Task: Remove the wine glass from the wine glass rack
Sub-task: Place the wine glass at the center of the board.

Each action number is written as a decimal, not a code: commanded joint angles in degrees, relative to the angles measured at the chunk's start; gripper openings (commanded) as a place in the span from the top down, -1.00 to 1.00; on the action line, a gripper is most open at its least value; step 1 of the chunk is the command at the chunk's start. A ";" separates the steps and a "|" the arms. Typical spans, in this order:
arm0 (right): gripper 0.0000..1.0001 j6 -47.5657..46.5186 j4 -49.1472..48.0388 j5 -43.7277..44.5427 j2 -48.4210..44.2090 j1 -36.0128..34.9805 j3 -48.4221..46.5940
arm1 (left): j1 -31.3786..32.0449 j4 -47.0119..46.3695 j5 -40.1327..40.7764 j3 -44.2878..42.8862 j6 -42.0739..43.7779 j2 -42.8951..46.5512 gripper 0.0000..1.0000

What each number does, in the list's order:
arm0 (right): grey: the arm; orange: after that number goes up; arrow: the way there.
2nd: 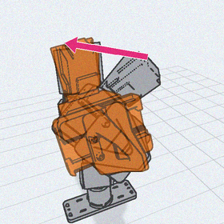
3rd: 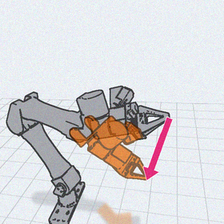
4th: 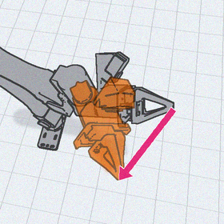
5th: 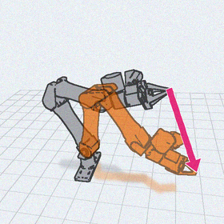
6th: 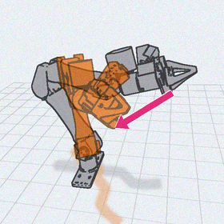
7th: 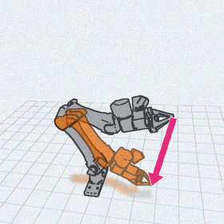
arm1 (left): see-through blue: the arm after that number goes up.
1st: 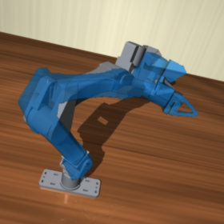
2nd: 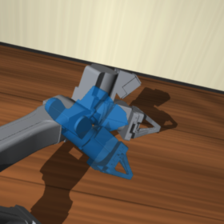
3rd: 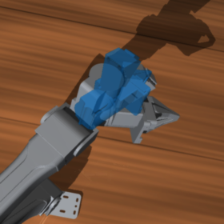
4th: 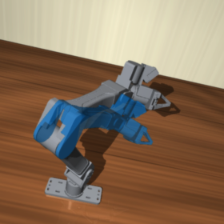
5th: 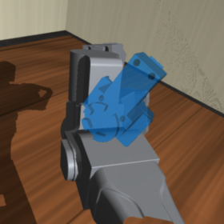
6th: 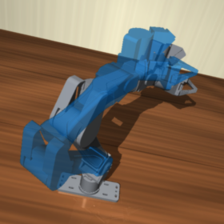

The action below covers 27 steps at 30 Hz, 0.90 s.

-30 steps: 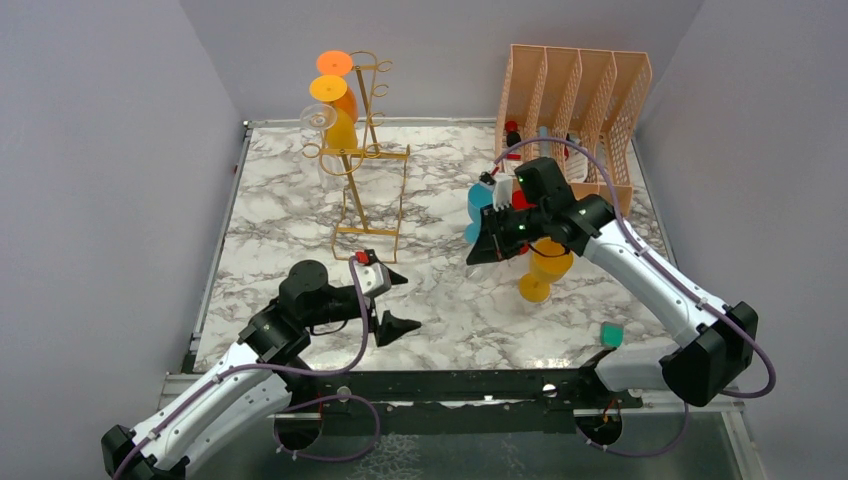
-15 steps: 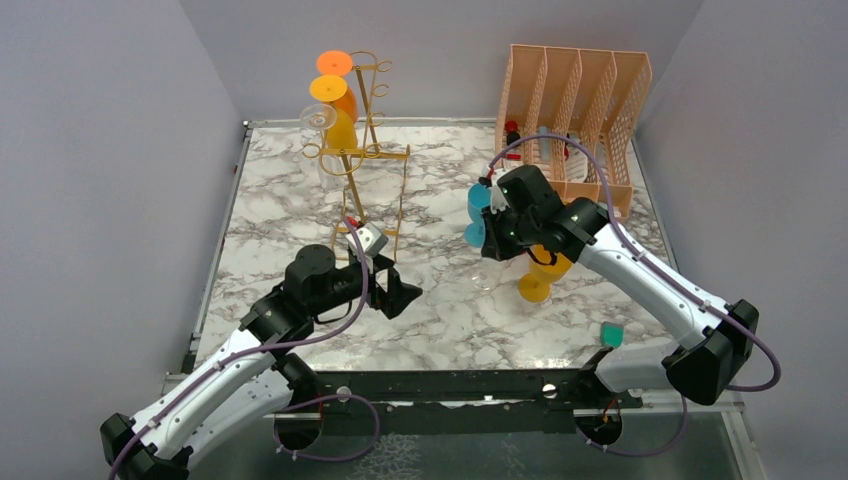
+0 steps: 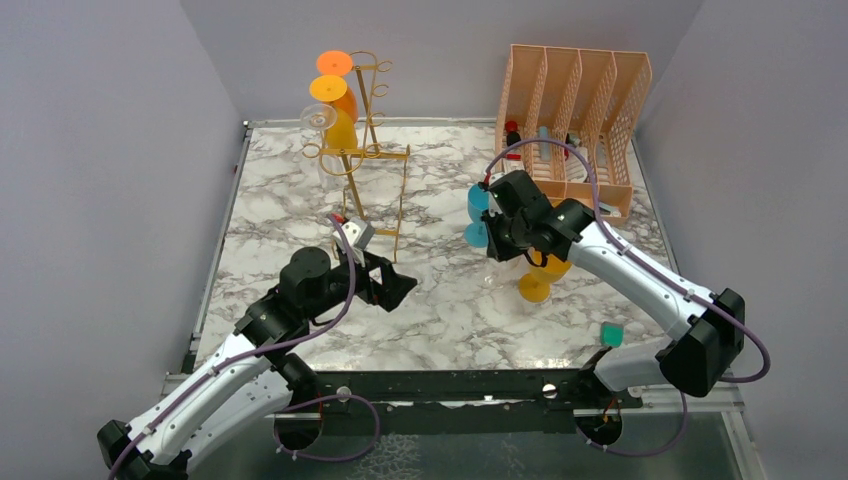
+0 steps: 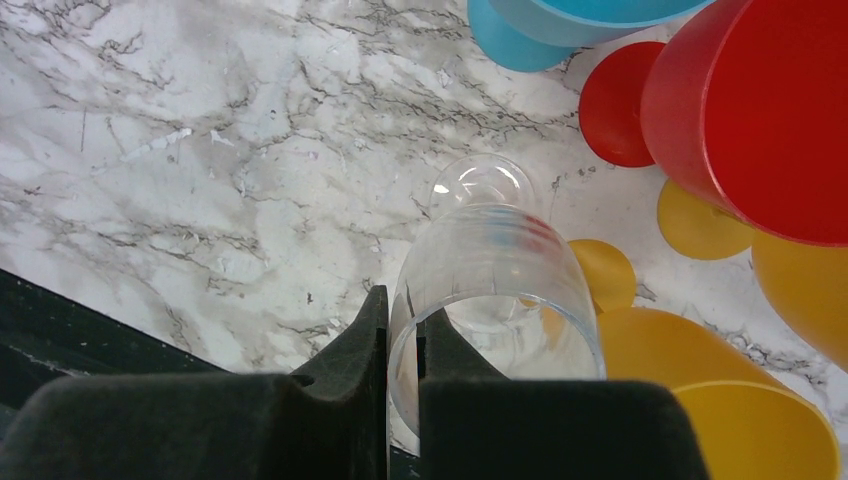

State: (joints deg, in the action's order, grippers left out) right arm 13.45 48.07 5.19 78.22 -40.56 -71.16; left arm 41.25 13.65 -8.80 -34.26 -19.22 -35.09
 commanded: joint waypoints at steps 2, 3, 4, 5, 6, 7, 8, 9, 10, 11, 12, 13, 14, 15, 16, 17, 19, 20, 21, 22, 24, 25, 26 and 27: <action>0.98 -0.02 -5.33 3.16 1.11 -0.47 1.32 | -0.16 2.13 2.60 -1.59 -1.05 -0.30 -0.98; 0.98 0.07 -5.58 3.53 1.44 -0.49 1.52 | -0.18 2.44 2.97 -1.72 -1.08 -0.42 -0.98; 0.98 0.12 -5.80 3.86 1.83 -0.49 1.66 | -0.21 2.79 3.10 -1.81 -1.08 -0.58 -0.98; 0.98 0.13 -6.04 3.99 2.24 -0.49 1.82 | -0.18 2.98 3.23 -1.92 -1.08 -0.72 -0.98; 0.98 0.10 -5.95 4.15 2.68 -0.49 1.83 | -0.24 3.22 3.26 -2.01 -1.08 -0.82 -0.98; 0.98 0.25 -5.59 4.55 3.22 -0.49 1.63 | -0.21 3.35 3.34 -2.06 -1.08 -0.85 -0.98; 0.98 0.63 -5.14 5.20 3.64 -0.49 1.45 | -0.16 3.53 3.47 -2.18 -1.08 -0.75 -0.98; 0.98 0.91 -4.91 5.38 3.91 -0.49 1.31 | -0.18 3.72 3.51 -2.26 -1.04 -0.67 -0.98; 0.98 0.81 -4.68 5.36 4.03 -0.45 1.17 | -0.21 3.87 3.59 -2.44 -0.95 -0.68 -0.98; 0.98 0.90 -4.44 5.61 4.06 -0.48 1.12 | -0.21 4.03 3.72 -2.58 -0.84 -0.68 -0.98; 0.98 1.10 -4.42 5.76 4.01 -0.49 1.12 | -0.21 4.20 3.83 -2.69 -0.71 -0.63 -0.98; 0.98 1.05 -4.40 5.81 3.97 -0.49 1.11 | -0.21 4.36 3.99 -2.73 -0.66 -0.67 -0.98; 0.98 0.95 -4.28 5.89 3.92 -0.49 1.06 | -0.17 4.45 4.08 -2.81 -0.64 -0.71 -0.98; 0.97 0.96 -3.99 6.02 3.95 -0.49 0.96 | -0.20 4.57 4.16 -2.78 -0.57 -0.84 -0.98; 0.97 0.88 -3.54 6.10 3.96 -0.49 0.82 | -0.21 4.63 4.18 -2.75 -0.55 -0.97 -0.98; 0.97 0.95 -3.03 6.25 4.01 -0.47 0.63 | -0.19 4.72 4.33 -2.74 -0.55 -1.05 -0.98; 0.96 0.96 -2.74 6.68 3.93 -0.49 0.58 | -0.17 4.80 4.51 -2.74 -0.63 -1.40 -0.98; 0.96 0.90 -2.65 6.93 3.96 -0.49 0.66 | -0.20 4.76 4.53 -2.74 -0.64 -1.58 -0.98; 0.95 0.76 -2.64 7.01 3.96 -0.49 0.80 | -0.17 4.80 4.54 -2.81 -0.57 -1.70 -0.98; 0.95 0.75 -2.18 7.02 4.05 -0.48 0.54 | -0.21 4.81 4.57 -2.83 -0.55 -1.83 -0.98; 0.94 1.12 -0.51 7.02 4.20 -0.45 -0.62 | -0.20 5.23 4.71 -3.05 -0.48 -1.92 -0.98; 0.92 0.95 -0.78 6.90 4.11 -0.48 -0.54 | -0.21 5.41 4.72 -3.18 -0.40 -1.91 -0.98; 0.90 0.58 -1.49 7.04 3.85 -0.44 -0.04 | -0.19 5.49 4.86 -3.11 -0.38 -1.89 -0.98; 0.90 0.42 -1.95 7.24 3.71 -0.48 0.30 | -0.21 5.51 5.03 -3.10 -0.38 -1.87 -0.98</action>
State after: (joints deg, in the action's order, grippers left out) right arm 14.41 45.10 8.82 81.10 -40.88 -70.70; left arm 41.25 18.85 -5.45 -35.16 -19.68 -37.15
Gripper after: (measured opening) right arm 0.073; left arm 0.987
